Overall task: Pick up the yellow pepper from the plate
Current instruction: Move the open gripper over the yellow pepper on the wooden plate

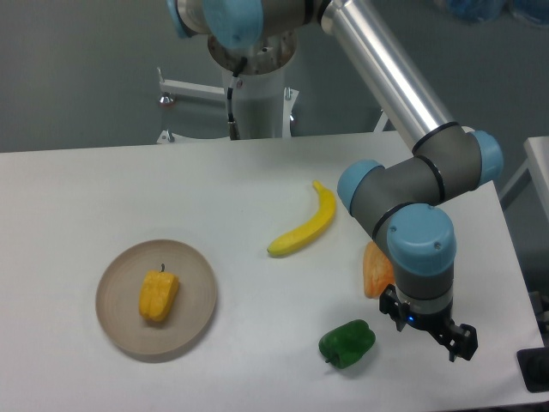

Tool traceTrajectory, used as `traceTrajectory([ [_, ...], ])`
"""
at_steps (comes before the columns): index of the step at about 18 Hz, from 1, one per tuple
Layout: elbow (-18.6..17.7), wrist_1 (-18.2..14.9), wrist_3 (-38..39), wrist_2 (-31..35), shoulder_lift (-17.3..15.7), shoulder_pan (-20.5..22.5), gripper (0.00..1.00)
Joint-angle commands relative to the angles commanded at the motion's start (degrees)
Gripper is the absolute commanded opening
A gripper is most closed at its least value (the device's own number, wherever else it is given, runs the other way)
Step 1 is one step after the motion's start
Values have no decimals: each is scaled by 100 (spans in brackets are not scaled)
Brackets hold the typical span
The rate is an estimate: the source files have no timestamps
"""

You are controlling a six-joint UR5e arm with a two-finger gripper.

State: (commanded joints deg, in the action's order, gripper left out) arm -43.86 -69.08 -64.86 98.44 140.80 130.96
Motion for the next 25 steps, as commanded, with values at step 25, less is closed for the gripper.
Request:
traceTrajectory([
  [25, -1872, -1151, 4287, -1591, -1828, -1335, 100],
])
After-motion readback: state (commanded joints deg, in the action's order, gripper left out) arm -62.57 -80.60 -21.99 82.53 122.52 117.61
